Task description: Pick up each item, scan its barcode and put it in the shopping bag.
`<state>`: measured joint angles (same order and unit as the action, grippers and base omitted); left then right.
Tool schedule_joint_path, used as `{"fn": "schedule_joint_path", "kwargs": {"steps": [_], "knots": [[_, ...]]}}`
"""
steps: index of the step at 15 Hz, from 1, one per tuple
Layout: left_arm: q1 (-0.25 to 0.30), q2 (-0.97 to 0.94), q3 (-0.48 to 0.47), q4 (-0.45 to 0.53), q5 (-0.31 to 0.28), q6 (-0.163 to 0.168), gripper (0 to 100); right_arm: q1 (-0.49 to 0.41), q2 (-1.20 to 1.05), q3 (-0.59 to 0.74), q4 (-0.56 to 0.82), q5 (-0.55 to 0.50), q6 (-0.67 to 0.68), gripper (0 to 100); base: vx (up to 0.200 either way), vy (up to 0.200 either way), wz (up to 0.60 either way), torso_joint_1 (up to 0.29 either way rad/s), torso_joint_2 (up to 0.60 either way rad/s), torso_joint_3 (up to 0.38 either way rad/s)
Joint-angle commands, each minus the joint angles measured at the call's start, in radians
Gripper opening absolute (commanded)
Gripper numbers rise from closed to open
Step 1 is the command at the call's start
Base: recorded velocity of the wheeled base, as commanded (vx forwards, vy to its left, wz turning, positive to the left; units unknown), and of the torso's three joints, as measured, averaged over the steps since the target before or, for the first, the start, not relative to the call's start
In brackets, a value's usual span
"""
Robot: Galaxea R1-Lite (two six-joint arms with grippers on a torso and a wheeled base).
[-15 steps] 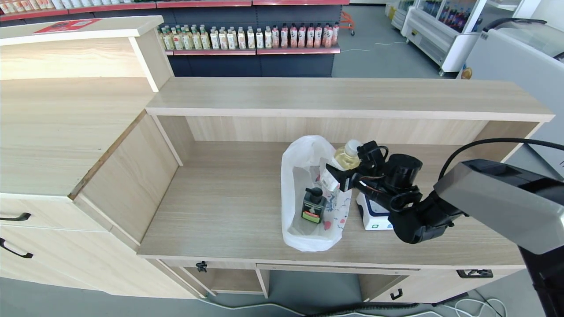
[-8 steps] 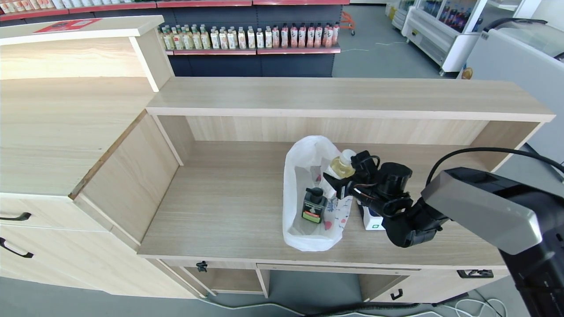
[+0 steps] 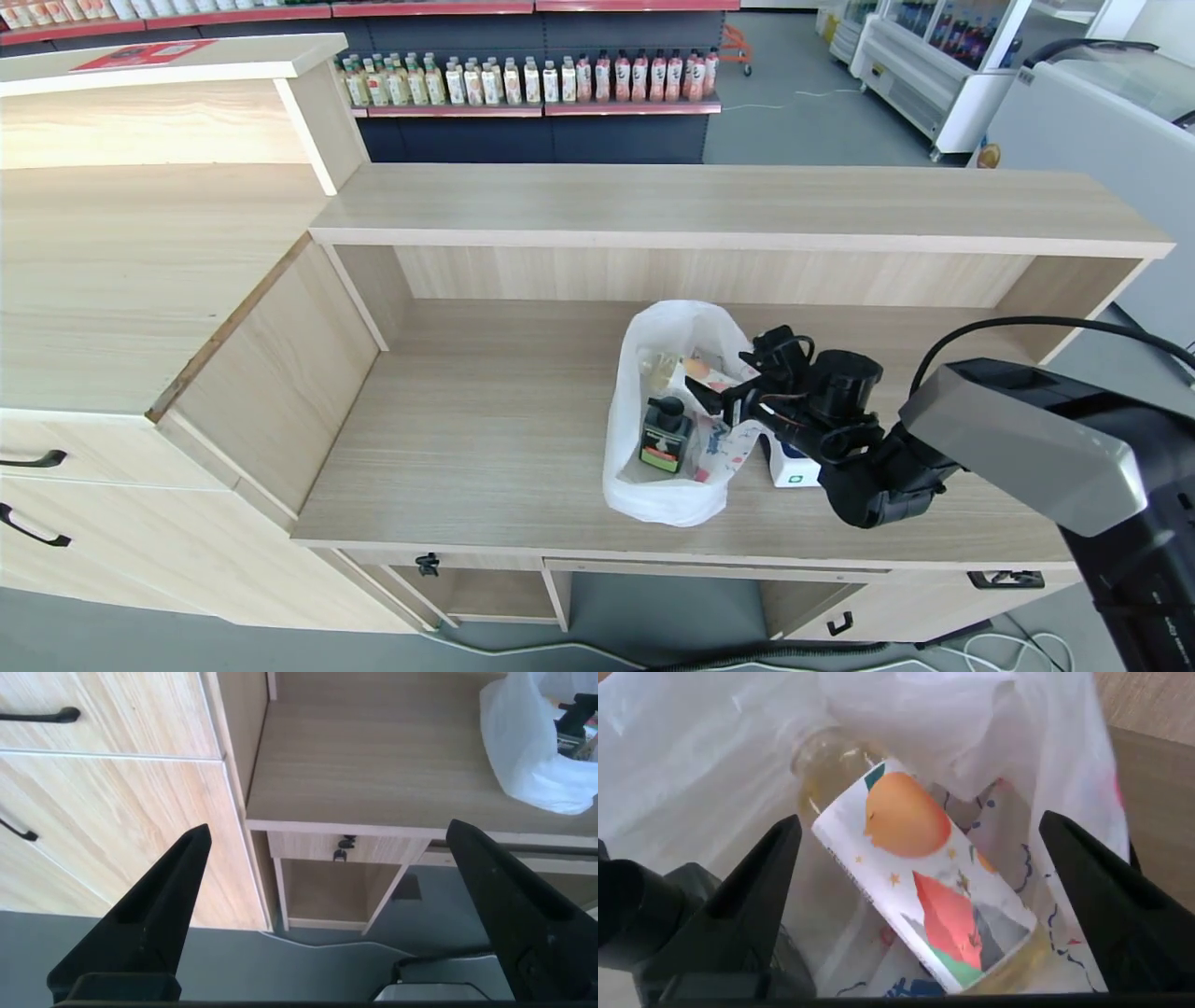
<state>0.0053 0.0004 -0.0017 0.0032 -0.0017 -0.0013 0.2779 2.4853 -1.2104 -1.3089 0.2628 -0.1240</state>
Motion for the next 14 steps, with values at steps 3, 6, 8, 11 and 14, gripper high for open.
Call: {"fn": "schedule_joint_path", "kwargs": {"steps": [3, 6, 8, 11, 14], "knots": [[-0.001, 0.0, 0.0, 0.0, 0.0, 0.0, 100, -0.008, -0.118, 0.054, -0.006, 0.0, -0.002, 100, 0.0, 0.0, 0.0, 0.0, 0.0, 0.0], [0.001, 0.0, 0.0, 0.0, 0.0, 0.0, 100, -0.068, -0.227, 0.173, -0.007, 0.001, -0.046, 100, 0.0, 0.0, 0.0, 0.0, 0.0, 0.0], [0.001, 0.0, 0.0, 0.0, 0.0, 0.0, 100, -0.132, -0.367, 0.301, 0.002, 0.004, -0.057, 100, 0.0, 0.0, 0.0, 0.0, 0.0, 0.0], [-0.001, 0.0, 0.0, 0.0, 0.0, 0.0, 100, -0.218, -0.637, 0.499, 0.132, -0.016, -0.029, 100, 0.0, 0.0, 0.0, 0.0, 0.0, 0.0], [0.001, 0.0, 0.0, 0.0, 0.0, 0.0, 100, -0.255, -1.258, 0.827, 0.657, -0.28, 0.11, 100, 0.0, 0.0, 0.0, 0.0, 0.0, 0.0]]}}
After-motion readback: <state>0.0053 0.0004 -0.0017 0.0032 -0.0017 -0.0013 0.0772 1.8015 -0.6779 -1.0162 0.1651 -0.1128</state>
